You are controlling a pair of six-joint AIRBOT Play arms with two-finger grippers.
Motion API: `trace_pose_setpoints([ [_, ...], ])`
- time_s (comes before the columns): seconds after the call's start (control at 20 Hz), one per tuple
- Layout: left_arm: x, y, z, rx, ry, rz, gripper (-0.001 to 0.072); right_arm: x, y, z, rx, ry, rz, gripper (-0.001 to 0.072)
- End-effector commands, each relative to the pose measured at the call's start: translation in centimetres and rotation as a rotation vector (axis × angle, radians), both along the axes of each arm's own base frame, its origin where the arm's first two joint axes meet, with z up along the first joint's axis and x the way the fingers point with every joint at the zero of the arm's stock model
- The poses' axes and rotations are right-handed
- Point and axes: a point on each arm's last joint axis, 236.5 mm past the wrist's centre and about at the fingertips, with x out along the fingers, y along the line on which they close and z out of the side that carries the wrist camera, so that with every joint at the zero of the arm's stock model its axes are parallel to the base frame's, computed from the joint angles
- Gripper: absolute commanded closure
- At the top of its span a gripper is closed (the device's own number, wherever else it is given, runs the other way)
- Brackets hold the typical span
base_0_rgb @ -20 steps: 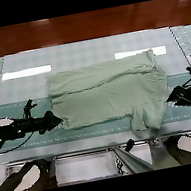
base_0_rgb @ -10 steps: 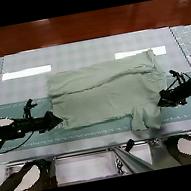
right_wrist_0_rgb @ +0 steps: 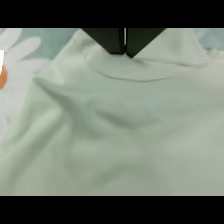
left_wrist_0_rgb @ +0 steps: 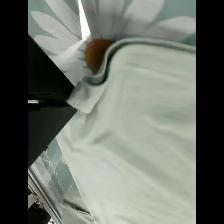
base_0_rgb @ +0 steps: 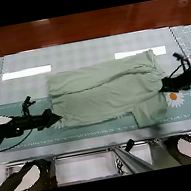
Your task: Fold the shirts.
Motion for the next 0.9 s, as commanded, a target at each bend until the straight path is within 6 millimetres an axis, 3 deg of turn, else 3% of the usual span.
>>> trace_pose_setpoints([
  [0.0,3.8,0.7,3.6,0.022,-0.133,-0.022,0.0681,6.2,-0.4,6.7,0.004,-0.247,-0.056,0.0684],
  [0.1,7.9,1.7,7.2,0.049,-0.262,0.006,0.0681,10.2,0.0,9.6,0.047,-0.392,-0.117,0.0685],
  [0.25,13.7,4.0,12.1,0.106,-0.426,0.117,0.0681,14.2,-0.3,9.5,0.036,-0.438,-0.134,0.0685],
  [0.35,16.2,4.7,13.4,0.113,-0.452,0.16,0.0681,17.4,-0.7,9.1,0.028,-0.464,-0.151,0.0684],
  [0.45,17.9,3.8,12.7,0.088,-0.417,0.142,0.0681,20.3,-0.7,8.1,0.03,-0.47,-0.165,0.0684],
  [0.6,19.8,2.8,9.9,0.072,-0.353,0.11,0.0681,23.6,0.1,5.4,0.053,-0.437,-0.191,0.0684],
  [0.85,20.3,2.9,3.9,0.032,-0.166,0.164,0.0681,26.0,1.3,-0.1,0.061,-0.384,-0.208,0.0684],
])
